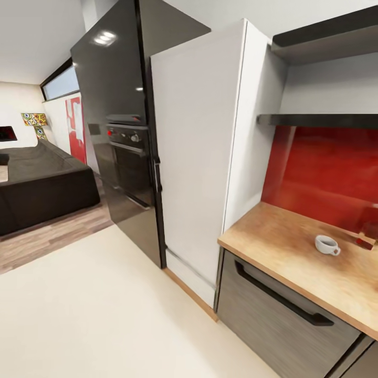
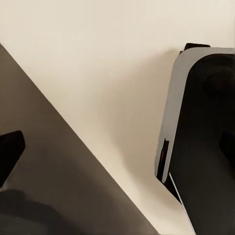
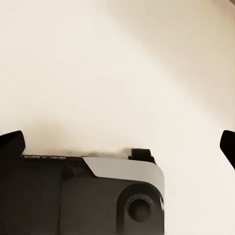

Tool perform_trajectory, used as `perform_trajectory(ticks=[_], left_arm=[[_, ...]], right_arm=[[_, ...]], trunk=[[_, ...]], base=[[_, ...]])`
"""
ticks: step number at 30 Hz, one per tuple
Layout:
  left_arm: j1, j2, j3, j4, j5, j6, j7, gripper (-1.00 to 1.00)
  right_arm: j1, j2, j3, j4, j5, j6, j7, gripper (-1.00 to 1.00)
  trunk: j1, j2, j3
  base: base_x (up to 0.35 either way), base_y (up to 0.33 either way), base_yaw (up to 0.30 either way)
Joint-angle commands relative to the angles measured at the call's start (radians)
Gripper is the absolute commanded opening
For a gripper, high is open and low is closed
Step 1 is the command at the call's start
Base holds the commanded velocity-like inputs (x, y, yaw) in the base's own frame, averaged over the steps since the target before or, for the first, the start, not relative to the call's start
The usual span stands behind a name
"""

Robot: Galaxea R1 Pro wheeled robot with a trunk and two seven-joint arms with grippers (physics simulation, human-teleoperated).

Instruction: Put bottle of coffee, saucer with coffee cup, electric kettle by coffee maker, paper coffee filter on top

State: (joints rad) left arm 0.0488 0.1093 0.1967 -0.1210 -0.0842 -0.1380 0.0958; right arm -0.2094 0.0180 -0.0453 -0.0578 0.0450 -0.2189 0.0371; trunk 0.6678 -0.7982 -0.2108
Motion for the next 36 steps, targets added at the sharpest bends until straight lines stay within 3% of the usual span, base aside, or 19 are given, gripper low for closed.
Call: perform_trajectory(ticks=[1, 11, 36], left_arm=[[0.0, -0.001, 0.006, -0.001, -0.009, -0.002, 0.002, 1.0], [0.0, 0.0, 0.006, 0.002, -0.009, -0.002, 0.002, 1.0], [0.002, 0.001, 0.0, 0.009, -0.011, -0.007, -0.004, 1.0]], right_arm=[[-0.001, 0.002, -0.005, 0.002, 0.004, -0.004, 0.003, 1.0], [-0.001, 0.015, -0.004, 0.004, 0.005, -0.005, 0.012, 1.0], [-0.001, 0.015, -0.005, 0.017, 0.006, 0.003, 0.013, 1.0]], trunk=[[0.001, -0.001, -0.001], [0.001, -0.001, -0.001], [0.001, -0.001, -0.001]], base=[[0.303, 0.154, 0.0], [0.305, 0.101, -0.037], [0.094, 0.006, -0.293]])
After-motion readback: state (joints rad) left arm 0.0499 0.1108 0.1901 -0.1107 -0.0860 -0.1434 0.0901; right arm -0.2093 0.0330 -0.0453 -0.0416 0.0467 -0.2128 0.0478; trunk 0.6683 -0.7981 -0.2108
